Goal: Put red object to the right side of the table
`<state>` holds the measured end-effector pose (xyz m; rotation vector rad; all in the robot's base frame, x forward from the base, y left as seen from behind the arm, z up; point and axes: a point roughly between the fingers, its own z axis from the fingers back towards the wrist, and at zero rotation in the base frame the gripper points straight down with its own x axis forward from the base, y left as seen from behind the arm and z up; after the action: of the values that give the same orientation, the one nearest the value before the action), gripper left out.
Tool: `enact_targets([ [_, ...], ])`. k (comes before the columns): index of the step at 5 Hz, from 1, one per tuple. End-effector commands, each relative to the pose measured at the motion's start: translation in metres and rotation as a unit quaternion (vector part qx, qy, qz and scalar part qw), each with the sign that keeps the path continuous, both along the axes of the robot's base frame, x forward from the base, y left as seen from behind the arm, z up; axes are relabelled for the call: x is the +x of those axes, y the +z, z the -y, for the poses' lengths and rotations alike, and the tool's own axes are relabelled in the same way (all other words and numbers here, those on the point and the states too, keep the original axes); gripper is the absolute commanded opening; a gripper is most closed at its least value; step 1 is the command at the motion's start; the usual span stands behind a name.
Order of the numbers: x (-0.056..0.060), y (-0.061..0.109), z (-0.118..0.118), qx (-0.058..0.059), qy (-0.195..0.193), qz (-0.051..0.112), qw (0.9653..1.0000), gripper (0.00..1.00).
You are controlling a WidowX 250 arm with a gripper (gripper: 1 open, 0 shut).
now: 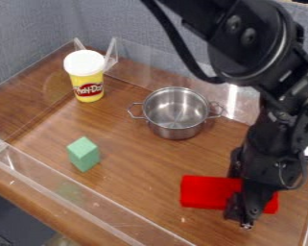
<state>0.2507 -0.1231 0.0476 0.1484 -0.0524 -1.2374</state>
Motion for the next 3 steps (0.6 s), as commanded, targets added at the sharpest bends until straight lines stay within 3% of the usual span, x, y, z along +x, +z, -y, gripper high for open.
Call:
enact_targets([
  [1, 0.0090, 0.0096, 0.0044, -0.014, -0.005, 0.023, 0.9996, 0.00],
  [3, 0.0100, 0.0034, 0.0043, -0.012, -0.013, 0.022, 0.9996, 0.00],
])
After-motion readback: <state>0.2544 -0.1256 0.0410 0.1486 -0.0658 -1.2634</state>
